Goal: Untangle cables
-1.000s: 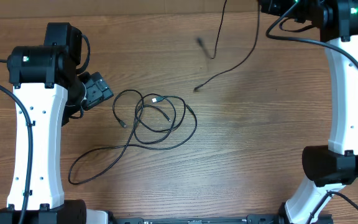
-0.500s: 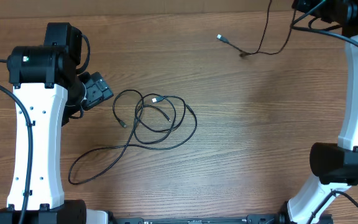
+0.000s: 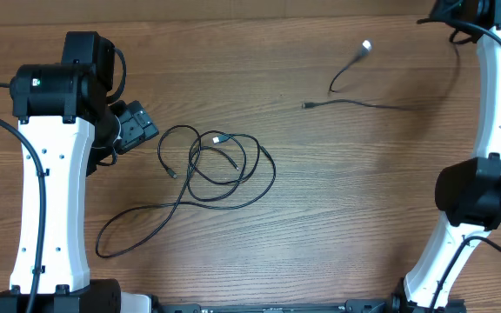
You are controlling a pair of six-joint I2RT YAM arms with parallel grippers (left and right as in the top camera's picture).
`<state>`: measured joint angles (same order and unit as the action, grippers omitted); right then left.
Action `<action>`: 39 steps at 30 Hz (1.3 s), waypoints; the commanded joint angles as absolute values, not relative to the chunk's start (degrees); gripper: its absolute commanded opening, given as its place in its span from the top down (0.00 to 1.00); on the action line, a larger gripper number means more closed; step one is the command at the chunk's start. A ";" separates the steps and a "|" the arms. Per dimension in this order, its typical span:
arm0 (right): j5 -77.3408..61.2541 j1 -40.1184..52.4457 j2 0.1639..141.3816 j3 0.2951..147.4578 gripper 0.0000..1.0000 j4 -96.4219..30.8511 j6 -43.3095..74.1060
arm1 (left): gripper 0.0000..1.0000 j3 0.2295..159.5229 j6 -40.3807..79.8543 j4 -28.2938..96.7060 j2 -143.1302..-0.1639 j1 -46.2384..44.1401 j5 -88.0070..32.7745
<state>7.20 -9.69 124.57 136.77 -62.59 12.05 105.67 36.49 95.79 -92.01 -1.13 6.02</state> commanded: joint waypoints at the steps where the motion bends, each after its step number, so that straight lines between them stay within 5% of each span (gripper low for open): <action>1: 9.30 -11.49 124.09 136.88 0.06 -63.16 12.16 | 0.00 105.19 36.21 95.72 -92.16 -1.15 5.93; 10: -12.14 -11.49 124.11 136.88 0.07 -71.16 12.12 | 0.00 105.19 36.21 95.72 -92.16 -1.15 5.93; 15: -9.43 -10.33 124.51 136.81 0.18 -78.63 12.21 | 0.00 105.19 36.21 95.72 -92.16 -1.15 5.93; 17: -9.04 -10.22 124.84 136.40 0.17 -80.01 14.57 | 0.01 105.19 36.18 95.72 -92.16 -1.15 5.93; 19: -9.17 -10.22 125.23 135.41 0.00 -80.05 18.50 | 0.00 105.19 36.21 95.72 -92.16 -1.15 5.93; 39: -9.89 -10.13 125.71 115.15 0.07 -68.20 30.92 | 0.00 105.19 36.21 95.72 -92.16 -1.15 5.93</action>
<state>-11.75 -10.09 125.23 116.97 -68.88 25.82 105.67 36.49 95.79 -92.01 -1.13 6.02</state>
